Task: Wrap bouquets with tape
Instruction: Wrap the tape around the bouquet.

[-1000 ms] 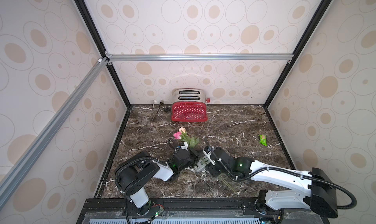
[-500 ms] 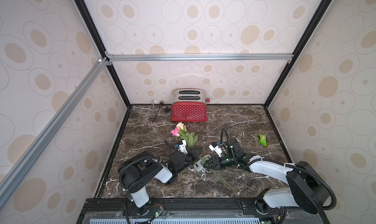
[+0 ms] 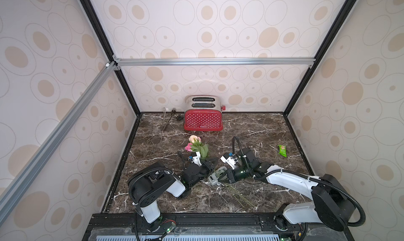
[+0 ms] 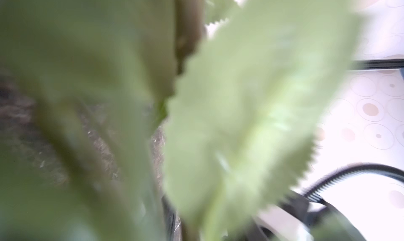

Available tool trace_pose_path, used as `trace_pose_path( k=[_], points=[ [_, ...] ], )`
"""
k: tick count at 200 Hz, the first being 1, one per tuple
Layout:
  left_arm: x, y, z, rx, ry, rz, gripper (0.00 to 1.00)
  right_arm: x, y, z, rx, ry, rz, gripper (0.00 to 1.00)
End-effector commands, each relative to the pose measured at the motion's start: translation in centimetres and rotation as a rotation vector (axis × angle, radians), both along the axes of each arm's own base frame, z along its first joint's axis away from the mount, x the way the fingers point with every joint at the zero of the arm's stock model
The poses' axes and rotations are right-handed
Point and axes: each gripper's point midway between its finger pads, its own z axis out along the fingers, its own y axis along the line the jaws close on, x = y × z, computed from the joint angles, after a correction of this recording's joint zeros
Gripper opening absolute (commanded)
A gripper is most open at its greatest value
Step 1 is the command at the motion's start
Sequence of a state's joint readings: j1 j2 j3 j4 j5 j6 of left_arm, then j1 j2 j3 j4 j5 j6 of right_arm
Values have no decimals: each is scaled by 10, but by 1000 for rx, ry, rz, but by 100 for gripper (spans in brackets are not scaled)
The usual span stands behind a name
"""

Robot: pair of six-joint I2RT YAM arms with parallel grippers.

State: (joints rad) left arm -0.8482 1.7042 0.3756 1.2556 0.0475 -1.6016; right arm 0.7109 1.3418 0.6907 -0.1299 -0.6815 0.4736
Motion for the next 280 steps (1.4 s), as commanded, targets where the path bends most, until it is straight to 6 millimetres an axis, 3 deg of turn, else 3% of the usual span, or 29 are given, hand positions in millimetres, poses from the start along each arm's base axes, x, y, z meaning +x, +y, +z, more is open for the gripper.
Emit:
trace_pose_path(
  k=[1,71,115,123,138,149,182,198,231,256,280],
  points=[
    [-2,-4,1,12,55,-13,39,7,-21,-14,-266,-220,16,0],
    [-8,-3,-13,125,187,-24,36,27,-26,3,-740,-799,25,0],
    [-8,-7,-13,87,201,-30,0,27,-17,16,-863,-989,8,0],
    [-7,-8,-13,83,196,-32,0,27,-17,16,-858,-983,-1,1],
    [-6,-8,-8,73,171,-30,0,23,-15,15,-800,-932,-5,29],
    [-5,-7,-4,67,143,-26,0,15,-11,13,-700,-835,14,44],
    [-1,-2,10,53,40,-9,0,-7,-2,19,-265,-404,25,58],
    [0,-1,17,43,-8,-4,0,-13,2,26,-68,-187,24,60],
    [2,1,26,18,-69,6,0,-13,6,24,109,79,33,58],
    [3,1,26,6,-78,11,0,-11,10,18,175,168,28,46],
    [3,0,25,3,-76,10,0,-10,10,14,181,176,25,28]
  ],
)
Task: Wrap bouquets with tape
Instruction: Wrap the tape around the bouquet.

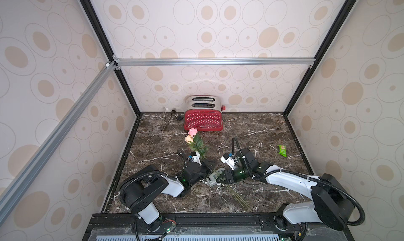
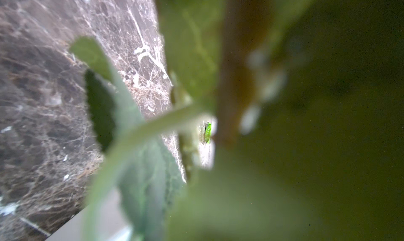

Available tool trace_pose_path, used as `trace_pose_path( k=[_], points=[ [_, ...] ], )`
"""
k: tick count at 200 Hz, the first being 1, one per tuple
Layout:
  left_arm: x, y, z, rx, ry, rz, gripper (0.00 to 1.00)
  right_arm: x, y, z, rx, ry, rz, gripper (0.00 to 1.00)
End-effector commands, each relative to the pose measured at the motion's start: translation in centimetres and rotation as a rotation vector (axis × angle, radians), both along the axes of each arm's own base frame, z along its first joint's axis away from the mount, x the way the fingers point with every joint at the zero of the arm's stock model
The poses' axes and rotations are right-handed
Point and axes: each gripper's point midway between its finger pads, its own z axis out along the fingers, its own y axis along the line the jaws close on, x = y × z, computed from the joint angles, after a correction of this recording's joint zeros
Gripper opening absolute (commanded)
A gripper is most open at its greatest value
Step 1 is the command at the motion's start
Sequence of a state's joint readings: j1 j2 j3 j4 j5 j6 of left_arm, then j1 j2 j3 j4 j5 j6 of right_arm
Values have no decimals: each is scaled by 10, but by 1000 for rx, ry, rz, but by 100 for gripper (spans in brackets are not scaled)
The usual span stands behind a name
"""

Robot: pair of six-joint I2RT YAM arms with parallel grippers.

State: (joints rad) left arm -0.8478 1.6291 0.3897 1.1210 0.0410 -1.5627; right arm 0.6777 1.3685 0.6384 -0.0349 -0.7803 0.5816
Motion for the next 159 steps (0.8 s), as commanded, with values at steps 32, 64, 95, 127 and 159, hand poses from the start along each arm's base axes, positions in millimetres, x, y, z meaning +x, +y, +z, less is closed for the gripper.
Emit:
trace_pose_path(
  k=[32,64,95,127,159],
  points=[
    [3,0,19,-45,-71,12,0,-10,6,16,100,37,68,0],
    [1,0,10,-11,-29,7,15,-7,-3,3,-105,-122,70,0],
    [-2,2,2,41,38,2,35,3,-12,-5,-359,-363,49,0],
    [-6,8,-5,114,111,10,41,14,-20,0,-603,-638,27,0],
    [-11,8,-14,127,185,-4,42,23,-18,10,-784,-855,1,0]
  ],
)
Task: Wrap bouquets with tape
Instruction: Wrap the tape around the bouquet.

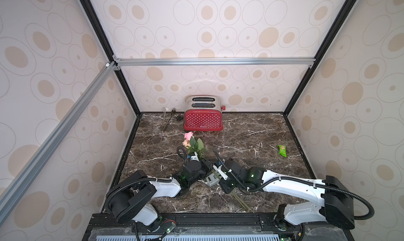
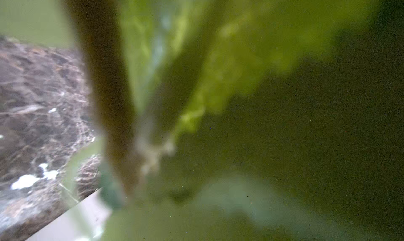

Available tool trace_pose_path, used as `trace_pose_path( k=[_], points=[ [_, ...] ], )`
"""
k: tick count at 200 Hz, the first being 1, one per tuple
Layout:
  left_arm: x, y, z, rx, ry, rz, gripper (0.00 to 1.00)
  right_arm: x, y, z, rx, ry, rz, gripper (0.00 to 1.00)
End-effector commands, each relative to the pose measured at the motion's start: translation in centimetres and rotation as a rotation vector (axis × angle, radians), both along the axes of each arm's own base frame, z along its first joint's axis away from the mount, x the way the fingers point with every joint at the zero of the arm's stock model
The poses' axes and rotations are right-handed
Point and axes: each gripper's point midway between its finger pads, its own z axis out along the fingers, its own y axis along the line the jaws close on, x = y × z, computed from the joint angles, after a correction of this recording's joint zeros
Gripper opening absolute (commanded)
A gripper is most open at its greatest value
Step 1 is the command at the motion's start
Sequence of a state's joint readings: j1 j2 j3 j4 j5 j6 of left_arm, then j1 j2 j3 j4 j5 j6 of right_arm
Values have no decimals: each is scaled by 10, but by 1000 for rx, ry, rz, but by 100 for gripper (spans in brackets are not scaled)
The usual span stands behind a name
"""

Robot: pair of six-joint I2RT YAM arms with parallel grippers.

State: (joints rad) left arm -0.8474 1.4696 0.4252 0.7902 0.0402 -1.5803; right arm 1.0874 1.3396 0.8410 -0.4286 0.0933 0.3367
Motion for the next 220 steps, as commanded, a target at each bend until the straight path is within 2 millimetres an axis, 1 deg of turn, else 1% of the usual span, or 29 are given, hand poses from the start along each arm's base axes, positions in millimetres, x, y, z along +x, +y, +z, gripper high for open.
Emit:
trace_pose_path(
  k=[1,18,46,64,78,83,90,92,96,109,115,131,134,140,151,160,189,199,220],
  points=[
    [-4,-2,-11,37,85,-9,42,27,-10,19,-180,-274,-41,0],
    [-7,-5,-17,21,122,-21,41,27,-3,23,-220,-346,-31,0],
    [-10,-8,-24,2,175,-25,39,27,6,26,-255,-406,-26,0],
    [-10,-11,-23,-20,180,-33,38,26,8,25,-269,-416,-16,0],
    [-9,-14,-18,-39,169,-36,29,24,10,25,-280,-432,-7,0],
    [-8,-14,-17,-44,168,-34,24,24,10,24,-280,-434,-5,0],
    [-7,-14,-15,-48,163,-32,12,23,10,24,-279,-432,-8,0],
    [-7,-15,-14,-49,161,-32,7,23,10,23,-279,-431,-9,0],
    [-6,-15,-13,-48,160,-32,0,23,10,23,-281,-431,-12,0],
    [-6,-14,-14,-35,155,-31,0,23,10,24,-268,-428,-15,0],
    [-6,-14,-14,-31,153,-31,0,22,11,24,-259,-422,-15,6],
    [-4,-12,-11,-46,120,-31,0,19,11,26,-214,-394,-15,39],
    [-4,-11,-10,-51,113,-31,0,17,11,26,-201,-381,-14,42],
    [-3,-10,-9,-56,99,-30,0,15,12,26,-167,-342,-10,47],
    [-2,-6,-7,-65,70,-31,0,11,11,25,-88,-258,-11,51],
    [-1,-3,-6,-67,50,-36,0,9,10,29,-14,-204,-23,54],
    [-1,7,-4,-53,-1,-50,0,11,0,34,155,-80,-91,58],
    [-2,13,-5,-45,-11,-46,0,14,-5,31,189,-39,-132,59],
    [0,23,-2,-34,-49,-38,0,18,-10,13,194,77,-186,59]
  ],
)
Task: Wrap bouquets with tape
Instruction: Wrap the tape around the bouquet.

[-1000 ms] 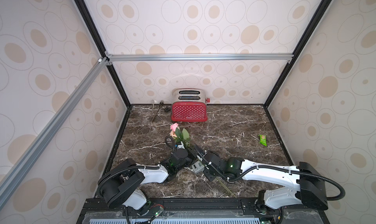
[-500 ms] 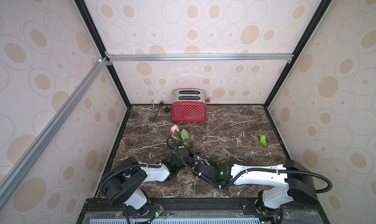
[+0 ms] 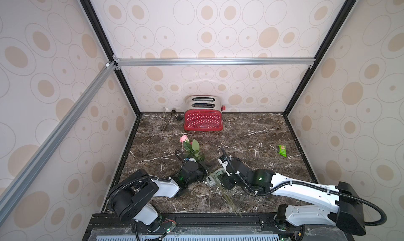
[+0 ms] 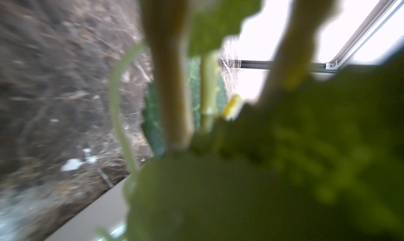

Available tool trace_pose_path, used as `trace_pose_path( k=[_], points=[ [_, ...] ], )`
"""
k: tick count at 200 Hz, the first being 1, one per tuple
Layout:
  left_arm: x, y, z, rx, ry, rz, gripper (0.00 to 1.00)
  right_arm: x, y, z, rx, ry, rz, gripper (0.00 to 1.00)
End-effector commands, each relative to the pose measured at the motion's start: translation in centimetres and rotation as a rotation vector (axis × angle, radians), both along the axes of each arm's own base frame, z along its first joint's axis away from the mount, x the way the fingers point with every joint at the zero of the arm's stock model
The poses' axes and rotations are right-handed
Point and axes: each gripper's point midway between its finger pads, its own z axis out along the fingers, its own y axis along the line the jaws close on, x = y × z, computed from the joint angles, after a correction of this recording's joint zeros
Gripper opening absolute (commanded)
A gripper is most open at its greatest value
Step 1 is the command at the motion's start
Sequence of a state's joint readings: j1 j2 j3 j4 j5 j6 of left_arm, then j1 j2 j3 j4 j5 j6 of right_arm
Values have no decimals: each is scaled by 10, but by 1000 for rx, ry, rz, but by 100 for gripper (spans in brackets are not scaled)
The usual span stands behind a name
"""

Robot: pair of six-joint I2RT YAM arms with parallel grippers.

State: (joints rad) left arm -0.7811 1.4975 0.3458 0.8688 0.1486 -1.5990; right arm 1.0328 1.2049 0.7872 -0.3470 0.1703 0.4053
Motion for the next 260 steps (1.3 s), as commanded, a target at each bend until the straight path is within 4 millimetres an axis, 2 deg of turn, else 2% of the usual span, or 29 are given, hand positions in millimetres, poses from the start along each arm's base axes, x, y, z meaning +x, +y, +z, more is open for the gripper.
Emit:
trace_pose_path(
  k=[1,19,43,61,73,93,115,141,170,228,260],
  points=[
    [5,7,22,-17,-110,-8,0,-9,5,-22,68,178,-17,59],
    [6,17,19,13,-113,13,0,-10,7,-41,27,238,-9,54],
    [8,27,18,38,-119,52,0,-6,6,-67,3,298,-37,53],
    [10,32,17,46,-117,86,0,-3,7,-77,10,317,-30,47],
    [13,35,19,39,-126,110,0,0,7,-82,0,316,-21,48],
    [19,37,21,42,-137,142,0,11,9,-91,-11,324,-27,50],
    [25,38,22,45,-143,171,0,35,9,-97,-28,298,-53,50],
    [33,38,21,44,-155,188,0,62,14,-96,-31,283,-48,50],
    [35,42,19,44,-169,200,0,81,14,-90,-39,265,-34,50],
    [17,64,8,66,-142,229,0,77,15,-77,-29,275,2,54],
    [8,74,0,66,-115,244,0,78,20,-55,20,238,23,59]
  ],
)
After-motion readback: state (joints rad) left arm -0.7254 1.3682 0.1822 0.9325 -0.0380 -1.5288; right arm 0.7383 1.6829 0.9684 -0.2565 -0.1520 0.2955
